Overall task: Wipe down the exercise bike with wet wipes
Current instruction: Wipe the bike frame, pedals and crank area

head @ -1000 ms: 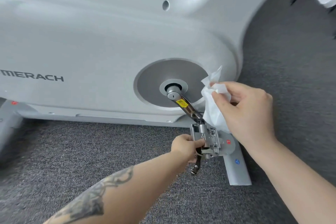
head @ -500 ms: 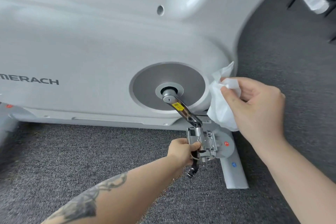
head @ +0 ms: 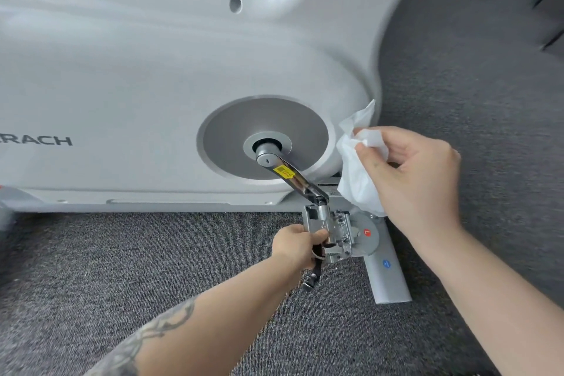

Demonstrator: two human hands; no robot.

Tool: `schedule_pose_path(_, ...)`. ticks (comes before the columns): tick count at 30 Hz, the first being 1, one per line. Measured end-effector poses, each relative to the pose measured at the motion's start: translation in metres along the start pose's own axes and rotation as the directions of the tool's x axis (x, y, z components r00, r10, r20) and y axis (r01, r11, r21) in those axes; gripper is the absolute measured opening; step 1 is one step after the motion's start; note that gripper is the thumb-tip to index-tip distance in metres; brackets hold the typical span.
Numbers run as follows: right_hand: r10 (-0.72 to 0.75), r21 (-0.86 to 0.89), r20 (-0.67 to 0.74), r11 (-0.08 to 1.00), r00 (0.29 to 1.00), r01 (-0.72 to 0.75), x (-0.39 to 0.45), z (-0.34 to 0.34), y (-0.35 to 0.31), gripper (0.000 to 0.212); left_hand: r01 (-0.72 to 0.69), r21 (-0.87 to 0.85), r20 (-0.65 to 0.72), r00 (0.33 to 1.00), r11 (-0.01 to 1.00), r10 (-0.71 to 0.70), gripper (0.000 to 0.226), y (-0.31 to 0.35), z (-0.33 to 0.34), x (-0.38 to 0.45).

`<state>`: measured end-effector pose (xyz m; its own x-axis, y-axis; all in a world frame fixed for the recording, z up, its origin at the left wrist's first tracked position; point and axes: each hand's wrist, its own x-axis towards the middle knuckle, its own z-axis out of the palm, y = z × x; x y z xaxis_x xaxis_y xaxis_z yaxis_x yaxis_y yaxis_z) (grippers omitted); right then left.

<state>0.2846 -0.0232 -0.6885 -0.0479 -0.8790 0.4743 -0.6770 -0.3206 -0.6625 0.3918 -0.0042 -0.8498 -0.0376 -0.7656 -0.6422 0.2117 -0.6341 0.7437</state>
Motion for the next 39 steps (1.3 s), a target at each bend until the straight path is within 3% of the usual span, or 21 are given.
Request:
schedule_pose_path(5, -0.039, -0.099, 0.016, 0.994, 0.999, 0.040, -0.002, 0.003, 0.012, 0.020, 0.016, 0.009, 0.016, 1.000, 1.000, -0.016, 0.015, 0.000, -0.003, 0.001)
schedule_pose_path(8, -0.198, -0.295, 0.071, 0.932, 0.978, 0.210, -0.022, 0.015, 0.043, 0.020, 0.042, -0.036, 0.090, 0.995, 0.998, -0.038, 0.012, -0.001, -0.006, 0.003)
schedule_pose_path(10, -0.271, -0.386, 0.199, 0.862, 0.942, 0.329, -0.046, 0.029, 0.075, 0.028, 0.056, -0.074, 0.157, 0.987, 0.996, -0.044, 0.010, -0.003, -0.011, 0.003)
schedule_pose_path(13, -0.255, -0.383, 0.380, 0.832, 0.889, 0.403, -0.094, 0.054, 0.111, 0.029, 0.071, -0.168, 0.253, 0.967, 0.983, -0.027, 0.010, -0.007, -0.016, 0.003)
schedule_pose_path(19, -0.316, -0.338, 0.478, 0.795, 0.820, 0.504, -0.115, 0.061, 0.132, 0.049, 0.113, -0.300, 0.282, 0.959, 0.947, -0.025, 0.025, -0.011, -0.020, 0.004)
schedule_pose_path(23, -0.279, -0.378, 0.422, 0.811, 0.863, 0.447, -0.102, 0.085, 0.117, 0.039, 0.128, -0.309, 0.229, 0.972, 0.942, -0.057, 0.041, -0.009, -0.019, 0.006)
schedule_pose_path(27, -0.343, -0.300, 0.479, 0.801, 0.808, 0.518, -0.121, 0.067, 0.112, 0.044, 0.132, -0.316, 0.226, 0.972, 0.939, -0.060, 0.036, -0.014, -0.022, 0.010)
schedule_pose_path(28, -0.341, -0.288, 0.483, 0.808, 0.807, 0.514, -0.120, 0.060, 0.110, 0.037, 0.140, -0.326, 0.228, 0.971, 0.935, -0.065, 0.038, -0.013, -0.022, 0.012)
schedule_pose_path(30, -0.237, -0.300, 0.419, 0.875, 0.876, 0.381, -0.105, 0.048, 0.098, 0.031, 0.132, -0.317, 0.240, 0.969, 0.939, -0.055, 0.041, -0.012, -0.023, 0.015)
schedule_pose_path(32, -0.030, -0.289, 0.249, 0.952, 0.968, 0.104, -0.074, 0.027, 0.085, 0.031, 0.095, -0.261, 0.247, 0.969, 0.961, -0.029, 0.035, -0.013, -0.022, 0.016)
schedule_pose_path(34, 0.059, -0.254, 0.044, 0.966, 0.997, -0.046, -0.046, 0.001, 0.090, 0.029, 0.053, -0.202, 0.243, 0.970, 0.978, -0.002, 0.039, -0.015, -0.023, 0.016)
schedule_pose_path(36, -0.021, -0.309, -0.051, 0.951, 0.998, 0.004, -0.035, -0.013, 0.097, 0.031, 0.034, -0.176, 0.266, 0.964, 0.984, 0.015, 0.036, -0.015, -0.025, 0.015)
schedule_pose_path(37, -0.077, -0.348, -0.002, 0.935, 0.997, 0.071, -0.037, -0.011, 0.099, 0.034, 0.033, -0.176, 0.277, 0.961, 0.984, 0.018, 0.035, -0.015, -0.026, 0.015)
schedule_pose_path(39, -0.183, -0.443, 0.274, 0.847, 0.944, 0.293, -0.055, 0.005, 0.112, 0.035, 0.059, -0.195, 0.290, 0.957, 0.979, 0.000, 0.033, -0.013, -0.027, 0.015)
